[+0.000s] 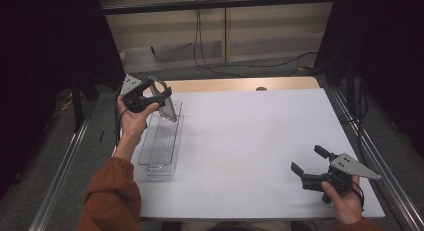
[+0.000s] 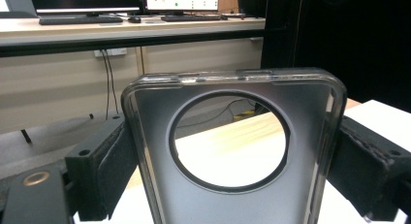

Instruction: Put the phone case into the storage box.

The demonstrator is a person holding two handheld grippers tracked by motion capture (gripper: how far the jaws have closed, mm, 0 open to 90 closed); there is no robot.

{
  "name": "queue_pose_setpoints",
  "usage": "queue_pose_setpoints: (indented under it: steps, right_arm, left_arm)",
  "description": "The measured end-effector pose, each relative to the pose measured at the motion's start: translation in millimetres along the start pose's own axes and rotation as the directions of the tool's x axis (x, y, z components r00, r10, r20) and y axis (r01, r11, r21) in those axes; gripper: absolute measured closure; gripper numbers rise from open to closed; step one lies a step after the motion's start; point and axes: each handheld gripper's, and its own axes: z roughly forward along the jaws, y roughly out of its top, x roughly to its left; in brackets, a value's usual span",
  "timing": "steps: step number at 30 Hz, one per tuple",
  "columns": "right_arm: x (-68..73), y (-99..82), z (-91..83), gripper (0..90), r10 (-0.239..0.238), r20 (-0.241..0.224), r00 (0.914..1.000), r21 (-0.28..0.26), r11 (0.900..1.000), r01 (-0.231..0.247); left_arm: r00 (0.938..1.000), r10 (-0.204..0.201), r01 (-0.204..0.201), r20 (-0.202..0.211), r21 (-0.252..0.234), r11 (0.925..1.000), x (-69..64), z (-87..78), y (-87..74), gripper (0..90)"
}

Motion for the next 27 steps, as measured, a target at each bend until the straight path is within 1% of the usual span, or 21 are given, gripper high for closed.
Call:
queue_pose_setpoints:
  steps: [1, 2, 4, 5, 7, 9, 10, 11, 13, 15, 16, 17, 21, 22, 23, 24, 26, 27]
  right_arm:
    - [0.1, 0.0, 0.3, 0.0, 0.005, 0.003, 1.0000, -0.003, 1.0000, -0.005]
    - [-0.2, -0.2, 0.4, 0.0, -0.002, -0.001, 1.0000, 0.002, 1.0000, 0.002]
    - [0.0, -0.3, 0.5, 0.0, -0.002, -0.005, 1.0000, 0.004, 1.0000, 0.002]
    - [-0.2, -0.4, 0.4, 0.0, -0.005, -0.006, 1.0000, 0.004, 1.0000, 0.005]
    - [-0.3, -0.5, 0.4, 0.0, -0.004, -0.007, 1.0000, 0.007, 1.0000, 0.004]
    - [-0.5, -0.6, 0.8, 0.0, -0.005, -0.006, 1.0000, 0.005, 1.0000, 0.005]
    - [-0.1, -0.6, 0.7, 0.0, -0.001, -0.007, 1.0000, 0.007, 1.0000, 0.001]
    - [-0.1, -0.7, 0.9, 0.0, -0.004, -0.007, 1.0000, 0.007, 1.0000, 0.004]
    - [0.2, -0.6, 1.2, 0.0, 0.000, -0.006, 1.0000, 0.003, 1.0000, 0.000]
    - [0.2, -0.7, 1.3, 0.0, 0.000, -0.008, 1.0000, 0.004, 1.0000, 0.000]
    - [0.1, -0.8, 1.5, 0.0, -0.002, -0.007, 1.0000, 0.004, 1.0000, 0.002]
    - [-0.2, -1.0, 1.3, 0.0, -0.009, -0.011, 0.9999, 0.007, 0.9999, 0.009]
    - [-0.1, -0.9, 1.2, 0.0, -0.002, -0.010, 0.9999, 0.006, 1.0000, 0.002]
    - [-0.2, -0.9, 1.2, 0.0, -0.003, -0.010, 0.9999, 0.006, 1.0000, 0.003]
    - [-0.3, -1.0, 1.2, 0.0, -0.001, -0.008, 1.0000, 0.005, 1.0000, 0.001]
    - [-0.3, -1.0, 1.2, 0.0, 0.000, -0.008, 1.0000, 0.006, 1.0000, 0.000]
    - [-0.4, -1.0, 1.4, 0.0, -0.002, -0.010, 0.9999, 0.005, 1.0000, 0.002]
    - [-0.7, -1.3, 1.1, 0.0, -0.009, -0.017, 0.9998, 0.010, 0.9999, 0.010]
  left_arm:
    - [0.9999, 0.007, -0.007, -0.011, 0.016, 0.9998, 1.5, 1.6, -0.8, 11.7]
    - [1.0000, 0.007, -0.007, -0.006, 0.017, 0.9998, 2.9, 4.1, -2.2, 11.7]
    - [0.9998, 0.014, -0.013, -0.014, 0.030, 0.9995, 3.8, 7.8, -4.2, 11.6]
    - [0.9998, 0.017, -0.017, -0.012, 0.038, 0.9991, 4.6, 8.6, -4.9, 11.6]
    - [0.9999, 0.010, -0.010, -0.010, 0.035, 0.9993, 4.9, 10.6, -6.1, 11.6]
    - [0.9995, 0.023, -0.021, -0.024, 0.058, 0.9981, 6.8, 11.0, -6.6, 11.6]
    - [0.9998, 0.005, -0.004, -0.021, 0.048, 0.9988, 6.8, 12.5, -7.2, 11.5]
    - [0.9992, 0.014, -0.012, -0.037, 0.066, 0.9977, 7.8, 12.5, -6.7, 11.6]
    - [0.9996, 0.003, -0.001, -0.027, 0.068, 0.9977, 8.9, 14.6, -6.9, 11.5]
    - [0.9995, 0.001, 0.002, -0.031, 0.081, 0.9967, 8.9, 16.3, -7.0, 11.5]
    - [0.9996, -0.002, 0.004, -0.030, 0.077, 0.9970, 9.5, 18.4, -7.5, 11.5]
    - [0.9993, 0.006, -0.002, -0.036, 0.087, 0.9962, 10.5, 18.9, -7.6, 11.5]
    - [0.9988, -0.019, 0.023, -0.044, 0.092, 0.9955, 12.2, 23.5, -10.4, 11.4]
    - [0.9985, -0.020, 0.026, -0.050, 0.101, 0.9945, 12.2, 24.2, -11.0, 11.4]
    - [0.9987, -0.009, 0.015, -0.050, 0.110, 0.9938, 13.2, 24.6, -11.5, 11.4]
    - [0.9985, -0.019, 0.025, -0.051, 0.110, 0.9937, 13.0, 25.5, -12.0, 11.4]
    - [0.9982, -0.017, 0.023, -0.057, 0.118, 0.9928, 13.1, 27.2, -12.5, 11.4]
    - [0.9982, -0.010, 0.017, -0.060, 0.124, 0.9921, 13.4, 27.7, -12.3, 11.4]
